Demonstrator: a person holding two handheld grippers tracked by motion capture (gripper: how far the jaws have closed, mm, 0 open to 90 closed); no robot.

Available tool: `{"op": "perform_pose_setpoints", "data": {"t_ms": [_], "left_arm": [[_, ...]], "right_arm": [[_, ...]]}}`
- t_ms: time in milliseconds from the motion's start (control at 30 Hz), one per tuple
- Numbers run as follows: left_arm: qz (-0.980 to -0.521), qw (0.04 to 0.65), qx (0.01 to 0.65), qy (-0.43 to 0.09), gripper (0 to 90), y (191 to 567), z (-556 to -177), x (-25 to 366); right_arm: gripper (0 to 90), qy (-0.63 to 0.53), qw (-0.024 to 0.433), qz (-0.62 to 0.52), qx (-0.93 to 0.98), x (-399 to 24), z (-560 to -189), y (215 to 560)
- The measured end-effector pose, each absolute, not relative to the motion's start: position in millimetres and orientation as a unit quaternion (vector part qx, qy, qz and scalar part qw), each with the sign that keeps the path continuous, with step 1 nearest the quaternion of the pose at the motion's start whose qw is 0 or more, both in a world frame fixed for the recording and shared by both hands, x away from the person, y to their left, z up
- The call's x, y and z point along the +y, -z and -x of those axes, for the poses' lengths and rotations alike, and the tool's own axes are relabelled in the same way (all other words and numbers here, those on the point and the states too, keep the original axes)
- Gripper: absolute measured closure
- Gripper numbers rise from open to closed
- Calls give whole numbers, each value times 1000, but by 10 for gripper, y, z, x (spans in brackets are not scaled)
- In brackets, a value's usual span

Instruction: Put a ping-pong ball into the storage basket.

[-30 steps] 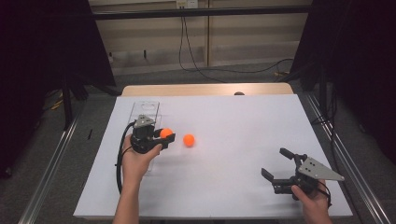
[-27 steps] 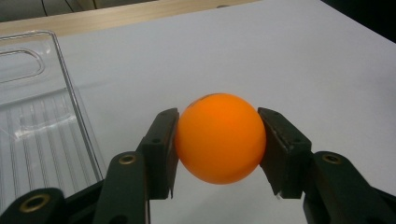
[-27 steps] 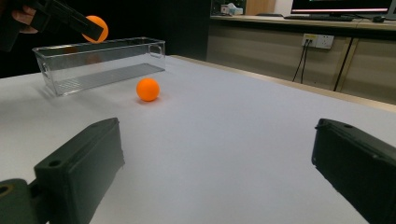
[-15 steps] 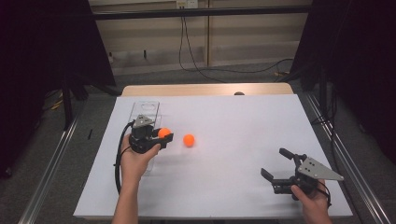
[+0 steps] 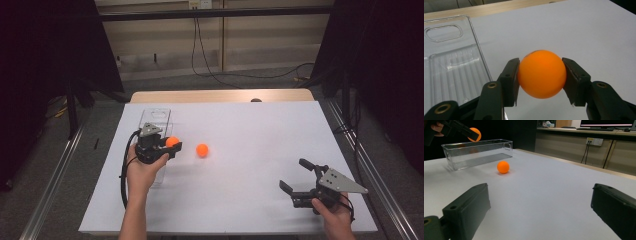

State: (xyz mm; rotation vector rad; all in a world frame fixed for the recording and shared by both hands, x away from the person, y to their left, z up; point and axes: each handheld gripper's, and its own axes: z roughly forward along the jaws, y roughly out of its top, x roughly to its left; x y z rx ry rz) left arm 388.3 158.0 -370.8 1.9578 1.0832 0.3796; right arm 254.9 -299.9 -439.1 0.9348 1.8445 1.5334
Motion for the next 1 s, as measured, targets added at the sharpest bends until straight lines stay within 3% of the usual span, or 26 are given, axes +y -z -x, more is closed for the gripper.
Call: {"op": "perform_pose_setpoints", "data": {"t_ms": [1000], "left_arm": [[-774, 419, 444, -168, 509, 3704, -3891, 1693]], "right_arm": [[18, -572, 281, -347, 688, -3002, -2545, 4387]]}}
